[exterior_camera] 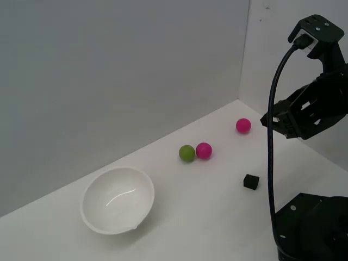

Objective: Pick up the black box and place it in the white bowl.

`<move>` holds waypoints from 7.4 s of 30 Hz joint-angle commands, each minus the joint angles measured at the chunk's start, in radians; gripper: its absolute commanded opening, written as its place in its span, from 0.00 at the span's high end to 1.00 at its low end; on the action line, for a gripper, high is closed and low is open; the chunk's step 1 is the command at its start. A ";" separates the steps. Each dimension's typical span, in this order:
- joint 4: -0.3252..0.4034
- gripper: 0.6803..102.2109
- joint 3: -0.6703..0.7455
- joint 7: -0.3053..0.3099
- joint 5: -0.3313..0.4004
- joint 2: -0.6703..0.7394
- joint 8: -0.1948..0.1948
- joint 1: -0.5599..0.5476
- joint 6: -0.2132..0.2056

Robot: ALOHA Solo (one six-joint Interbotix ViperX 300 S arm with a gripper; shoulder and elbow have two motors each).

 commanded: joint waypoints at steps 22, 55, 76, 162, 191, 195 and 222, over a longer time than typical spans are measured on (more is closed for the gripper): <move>-0.075 0.61 -0.308 0.107 -0.077 -0.307 0.003 -0.044 -0.106; -0.002 0.02 -0.526 0.078 -0.003 -0.525 0.023 -0.046 -0.170; 0.023 0.02 -0.701 0.014 0.023 -0.699 0.023 0.002 -0.160; -0.213 0.98 -0.600 0.061 -0.218 -0.600 0.032 -0.017 -0.100; -0.311 0.98 -0.692 -0.192 -0.318 -0.689 -0.060 -0.408 -0.161; -0.330 0.98 -0.718 -0.213 -0.334 -0.716 -0.072 -0.445 -0.163; -0.472 0.98 -0.920 -0.298 -0.477 -0.919 -0.098 -0.670 -0.229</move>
